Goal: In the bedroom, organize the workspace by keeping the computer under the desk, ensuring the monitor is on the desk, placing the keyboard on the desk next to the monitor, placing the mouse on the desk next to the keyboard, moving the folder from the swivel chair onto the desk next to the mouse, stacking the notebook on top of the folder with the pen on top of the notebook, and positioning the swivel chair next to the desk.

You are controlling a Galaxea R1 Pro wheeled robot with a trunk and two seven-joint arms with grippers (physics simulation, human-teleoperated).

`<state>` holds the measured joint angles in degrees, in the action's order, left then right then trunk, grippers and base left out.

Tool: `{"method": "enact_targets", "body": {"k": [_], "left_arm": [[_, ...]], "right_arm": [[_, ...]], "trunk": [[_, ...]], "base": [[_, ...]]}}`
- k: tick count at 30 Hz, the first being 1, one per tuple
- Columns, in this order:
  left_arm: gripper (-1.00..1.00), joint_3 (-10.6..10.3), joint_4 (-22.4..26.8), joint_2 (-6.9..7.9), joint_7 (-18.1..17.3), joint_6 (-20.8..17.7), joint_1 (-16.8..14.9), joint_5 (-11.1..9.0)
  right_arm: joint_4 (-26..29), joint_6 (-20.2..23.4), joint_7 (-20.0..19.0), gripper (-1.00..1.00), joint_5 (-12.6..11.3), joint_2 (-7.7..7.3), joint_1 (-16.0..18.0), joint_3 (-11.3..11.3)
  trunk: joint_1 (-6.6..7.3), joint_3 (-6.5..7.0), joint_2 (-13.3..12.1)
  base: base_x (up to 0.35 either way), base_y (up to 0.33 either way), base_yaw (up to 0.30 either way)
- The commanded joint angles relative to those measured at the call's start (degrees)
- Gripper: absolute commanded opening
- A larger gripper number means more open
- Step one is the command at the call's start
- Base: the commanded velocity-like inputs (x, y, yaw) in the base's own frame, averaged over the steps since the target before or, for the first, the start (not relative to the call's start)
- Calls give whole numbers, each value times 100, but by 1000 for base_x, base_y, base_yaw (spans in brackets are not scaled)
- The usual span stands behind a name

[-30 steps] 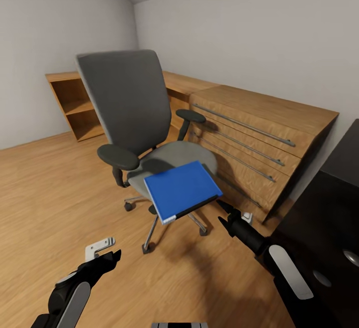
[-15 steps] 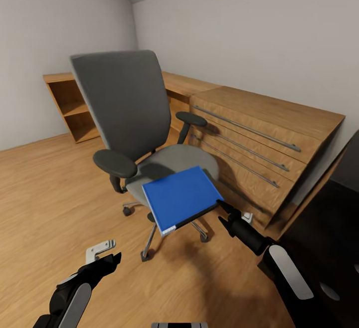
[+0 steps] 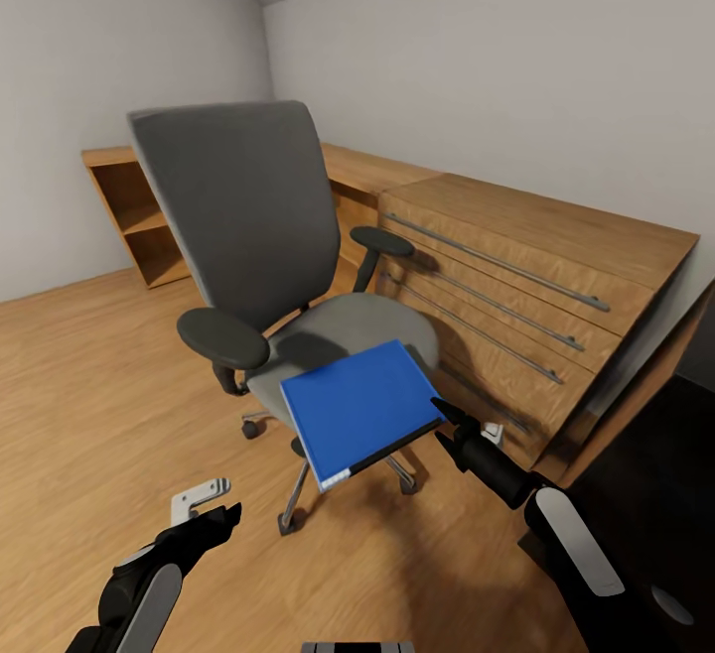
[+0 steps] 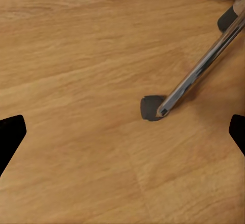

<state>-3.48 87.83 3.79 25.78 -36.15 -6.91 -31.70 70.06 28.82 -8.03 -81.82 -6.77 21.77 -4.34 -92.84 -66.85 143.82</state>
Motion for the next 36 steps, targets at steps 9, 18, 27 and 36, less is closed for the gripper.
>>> {"method": "enact_targets", "body": {"k": [9,18,27,36], "left_arm": [[100,-12,6,5,59,-9,-3,-66],[100,-12,6,7,59,-22,-3,-71],[100,-12,6,7,59,-31,-3,-80],[100,-11,6,7,65,-32,-3,-82]], "right_arm": [[-1,10,-7,100,-15,-8,3,-5],[-1,10,-4,100,-14,-7,3,-5],[-1,2,12,-100,6,-9,3,-5],[0,-1,6,-100,13,-17,3,-5]], "trunk": [[1,-5,2],[1,-5,2],[1,-5,2],[24,195,-10]], "base": [[68,86,0],[18,24,0],[1,1,0],[0,0,0]]}}
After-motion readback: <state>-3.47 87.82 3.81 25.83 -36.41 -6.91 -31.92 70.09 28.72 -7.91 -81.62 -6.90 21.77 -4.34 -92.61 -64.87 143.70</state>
